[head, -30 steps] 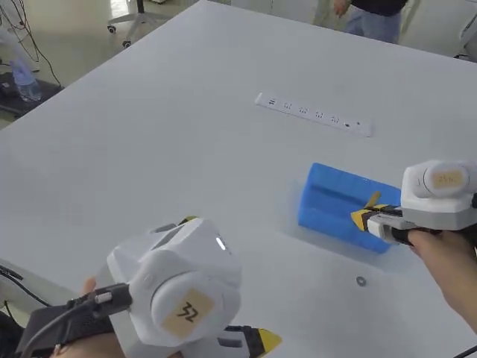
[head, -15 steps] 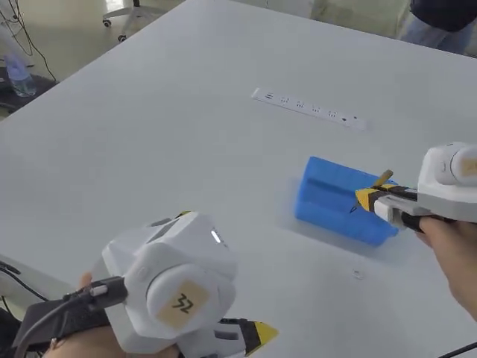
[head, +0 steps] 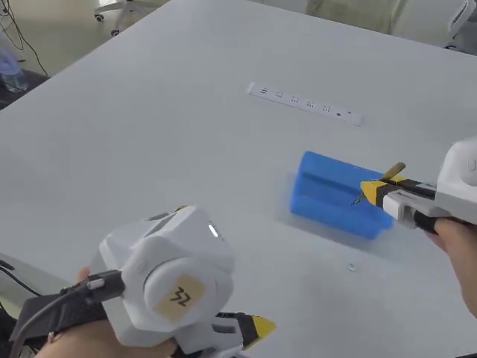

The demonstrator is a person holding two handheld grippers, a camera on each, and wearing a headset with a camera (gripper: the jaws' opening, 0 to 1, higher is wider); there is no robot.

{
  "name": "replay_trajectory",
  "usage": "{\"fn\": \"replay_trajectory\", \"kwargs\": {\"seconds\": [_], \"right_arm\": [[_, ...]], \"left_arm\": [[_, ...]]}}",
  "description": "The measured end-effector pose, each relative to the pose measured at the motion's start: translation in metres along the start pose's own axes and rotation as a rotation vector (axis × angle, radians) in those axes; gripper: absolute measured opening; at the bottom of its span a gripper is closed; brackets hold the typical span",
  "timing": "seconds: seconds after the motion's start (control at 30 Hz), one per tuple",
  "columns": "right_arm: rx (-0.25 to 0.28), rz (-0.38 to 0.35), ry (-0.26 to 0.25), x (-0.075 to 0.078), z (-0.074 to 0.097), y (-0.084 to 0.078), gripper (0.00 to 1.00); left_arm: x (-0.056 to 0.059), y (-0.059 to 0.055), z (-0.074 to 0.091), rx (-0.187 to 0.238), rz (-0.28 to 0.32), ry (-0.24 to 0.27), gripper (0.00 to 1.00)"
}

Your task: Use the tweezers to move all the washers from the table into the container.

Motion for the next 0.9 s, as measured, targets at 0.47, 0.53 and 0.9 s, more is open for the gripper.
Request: {"fn": "replay_trajectory", "kwargs": {"seconds": [0.47, 0.53, 0.9], "right_arm": [[-0.068, -0.027, -0.012, -0.001, 0.01, -0.035, 0.04], [-0.086, -0.018, -0.016, 0.0, 0.007, -0.043, 0.04], [-0.165, -0.014, -0.001, -0.002, 0.0, -0.071, 0.04]], "left_arm": [[0.001, 0.001, -0.001, 0.001, -0.002, -0.002, 0.99], [0.002, 0.0, -0.001, -0.001, -0.002, -0.003, 0.99], [0.001, -0.001, -0.002, -0.008, -0.002, -0.004, 0.99]]}}
Point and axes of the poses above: the centre of the closed fingertips' face, and the gripper's own axes: z roughly backward along the fingers, x roughly to its right, y roughly out of its top, the point moved 8 cm from there along z, roughly backward along the fingers, and after that the axes turned 15 degrees about -y, right-handed, at the moved point
